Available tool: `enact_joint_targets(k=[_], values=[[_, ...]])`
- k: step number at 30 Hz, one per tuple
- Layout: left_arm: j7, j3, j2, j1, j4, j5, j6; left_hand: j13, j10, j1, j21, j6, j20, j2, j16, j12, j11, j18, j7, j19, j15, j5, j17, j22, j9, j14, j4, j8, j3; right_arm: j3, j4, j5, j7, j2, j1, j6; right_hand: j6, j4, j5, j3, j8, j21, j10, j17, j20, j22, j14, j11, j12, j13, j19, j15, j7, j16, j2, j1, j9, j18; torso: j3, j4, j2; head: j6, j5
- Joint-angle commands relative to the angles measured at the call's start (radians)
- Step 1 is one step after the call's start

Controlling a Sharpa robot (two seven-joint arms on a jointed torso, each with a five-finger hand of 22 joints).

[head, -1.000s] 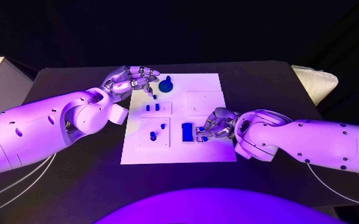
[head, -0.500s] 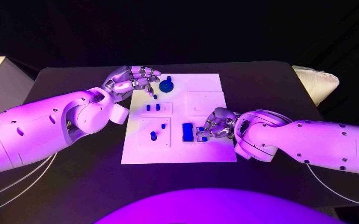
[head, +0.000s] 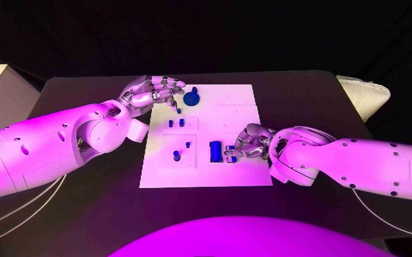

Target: Assemble the parts on the task board

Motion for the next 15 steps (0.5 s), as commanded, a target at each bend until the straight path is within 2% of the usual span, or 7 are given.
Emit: enact_joint_targets(k=[1, 2, 15], values=[[0.003, 0.001, 0.002, 0.0, 0.002, 0.005, 0.019, -0.001, 0.005, 0.006, -0.004, 0.0, -0.002, 0.001, -0.003, -0.004, 0.001, 0.015, 0.003, 0.005, 0.004, 0.002, 0.001, -0.002, -0.001, 0.0, 0.006, -0.004, -0.002, 0.0, 0.001, 0.0, 0.009, 0.001, -0.001, 0.006, 0.003, 0.001, -0.013, 0.005, 0.004, 0.003, 0.104, 0.263, -0.007, 0.235, 0.104, -0.008, 0.003, 0.263, 0.082, -0.006, 0.003, 0.004, 0.001, -0.016, 0.0, -0.008, -0.0001, -0.0006, 0.0, 0.0, 0.001], [0.003, 0.001, 0.002, 0.0, 0.001, 0.005, 0.019, -0.001, 0.005, 0.006, -0.004, 0.0, -0.002, 0.001, -0.003, -0.004, 0.001, 0.015, 0.003, 0.005, 0.004, 0.002, 0.001, -0.002, -0.001, 0.0, 0.006, -0.004, -0.002, 0.0, 0.001, 0.001, 0.009, 0.002, -0.001, 0.005, 0.002, 0.001, -0.024, 0.005, 0.006, 0.004, 0.104, 0.263, -0.007, 0.236, 0.104, -0.008, 0.003, 0.263, 0.083, -0.006, 0.002, 0.004, 0.003, -0.025, 0.001, -0.009, -0.0002, -0.0006, 0.0, 0.0, 0.001], [0.002, 0.001, 0.002, 0.0, 0.0, 0.005, 0.02, -0.001, 0.005, 0.004, -0.005, 0.0, -0.002, 0.003, -0.003, -0.005, 0.001, 0.015, 0.003, 0.005, 0.004, 0.002, 0.001, -0.002, -0.001, 0.0, 0.008, -0.004, -0.001, 0.0, 0.002, 0.017, 0.018, 0.001, -0.001, -0.023, 0.001, 0.001, -0.038, -0.001, 0.011, 0.005, 0.104, 0.263, -0.007, 0.236, 0.104, -0.008, 0.003, 0.263, 0.083, -0.006, 0.003, 0.004, -0.001, -0.054, 0.003, -0.009, 0.0003, -0.0006, -0.001, 0.0, 0.002]])
